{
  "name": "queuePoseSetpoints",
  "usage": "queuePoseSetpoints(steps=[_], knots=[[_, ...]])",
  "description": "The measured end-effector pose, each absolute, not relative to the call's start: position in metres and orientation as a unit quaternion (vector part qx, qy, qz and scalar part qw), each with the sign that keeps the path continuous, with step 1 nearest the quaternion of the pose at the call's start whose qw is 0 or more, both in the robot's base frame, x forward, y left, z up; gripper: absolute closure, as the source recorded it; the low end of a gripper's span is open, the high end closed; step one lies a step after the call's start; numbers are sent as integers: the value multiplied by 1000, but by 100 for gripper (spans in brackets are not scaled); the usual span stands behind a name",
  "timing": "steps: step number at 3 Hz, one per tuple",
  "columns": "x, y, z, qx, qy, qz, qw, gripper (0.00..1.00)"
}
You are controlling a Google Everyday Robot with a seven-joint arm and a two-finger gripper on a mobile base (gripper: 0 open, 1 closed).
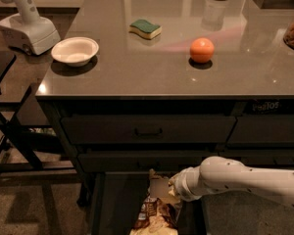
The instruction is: Pick brown chip bag from bottom drawer and place on counter
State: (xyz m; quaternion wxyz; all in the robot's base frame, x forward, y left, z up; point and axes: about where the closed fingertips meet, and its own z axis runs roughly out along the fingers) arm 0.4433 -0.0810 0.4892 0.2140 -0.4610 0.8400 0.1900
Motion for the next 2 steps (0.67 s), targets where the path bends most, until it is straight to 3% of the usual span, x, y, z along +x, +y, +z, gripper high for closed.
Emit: queuePoseSetpoints(steps=[2], knots=[[433,-77,503,-447,842,213,213,100]])
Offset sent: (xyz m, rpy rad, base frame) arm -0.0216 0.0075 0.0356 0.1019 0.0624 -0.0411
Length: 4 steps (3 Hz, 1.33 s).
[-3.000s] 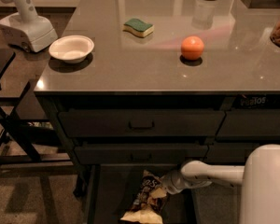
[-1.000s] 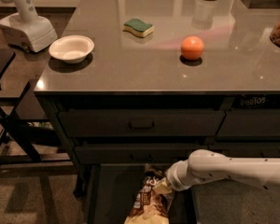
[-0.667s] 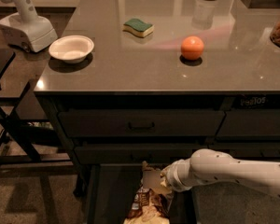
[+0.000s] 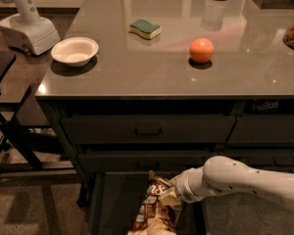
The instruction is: Pick brown chip bag from bottom drawer and place on counter
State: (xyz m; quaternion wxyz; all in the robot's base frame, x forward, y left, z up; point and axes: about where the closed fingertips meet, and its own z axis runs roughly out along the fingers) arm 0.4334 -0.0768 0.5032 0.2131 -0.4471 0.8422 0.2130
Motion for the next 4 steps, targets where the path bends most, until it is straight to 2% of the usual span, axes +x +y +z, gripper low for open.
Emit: queuePoseSetpoints(steps=[4], knots=[[413,-20,636,-488,803,244,239,100]])
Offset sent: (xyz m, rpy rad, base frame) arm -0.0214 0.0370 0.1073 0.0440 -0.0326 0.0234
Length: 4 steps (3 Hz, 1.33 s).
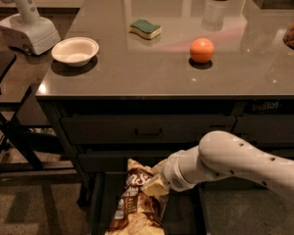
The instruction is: Pick brown chip bag from bottom drawer and place on counter
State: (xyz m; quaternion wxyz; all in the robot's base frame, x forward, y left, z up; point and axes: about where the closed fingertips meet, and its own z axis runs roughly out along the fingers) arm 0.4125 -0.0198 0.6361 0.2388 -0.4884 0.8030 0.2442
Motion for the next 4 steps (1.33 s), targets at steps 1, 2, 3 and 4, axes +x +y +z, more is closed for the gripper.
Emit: queuePoseSetpoints(steps=[1,2,3,4], knots=[[408,-6,671,-512,790,237,240,100],[408,-6,672,-512,790,237,240,100],[410,-2,687,-503,788,255,248,100],[412,5,723,-505,779,265,261,100]])
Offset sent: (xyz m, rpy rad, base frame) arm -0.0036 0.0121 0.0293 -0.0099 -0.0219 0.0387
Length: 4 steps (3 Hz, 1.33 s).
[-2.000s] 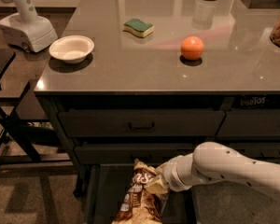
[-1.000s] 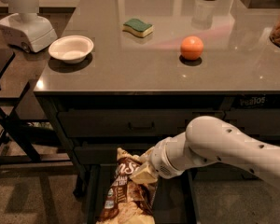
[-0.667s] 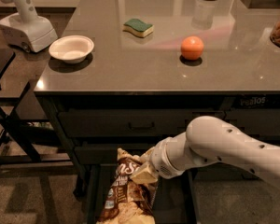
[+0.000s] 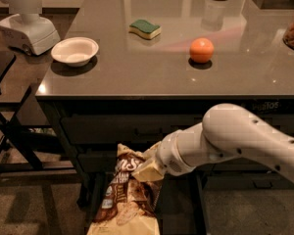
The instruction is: Pick brown chip bag from bottom drawer and place on counter
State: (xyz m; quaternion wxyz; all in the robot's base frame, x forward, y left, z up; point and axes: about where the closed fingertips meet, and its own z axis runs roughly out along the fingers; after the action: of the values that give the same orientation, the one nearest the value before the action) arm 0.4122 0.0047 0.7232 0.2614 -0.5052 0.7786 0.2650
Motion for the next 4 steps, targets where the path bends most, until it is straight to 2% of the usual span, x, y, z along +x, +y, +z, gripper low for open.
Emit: queuePoseSetpoints(steps=[2,4], knots=[[410,11,800,-521,766,245,286,100],[414,17,818,-529,765,231,287,100]])
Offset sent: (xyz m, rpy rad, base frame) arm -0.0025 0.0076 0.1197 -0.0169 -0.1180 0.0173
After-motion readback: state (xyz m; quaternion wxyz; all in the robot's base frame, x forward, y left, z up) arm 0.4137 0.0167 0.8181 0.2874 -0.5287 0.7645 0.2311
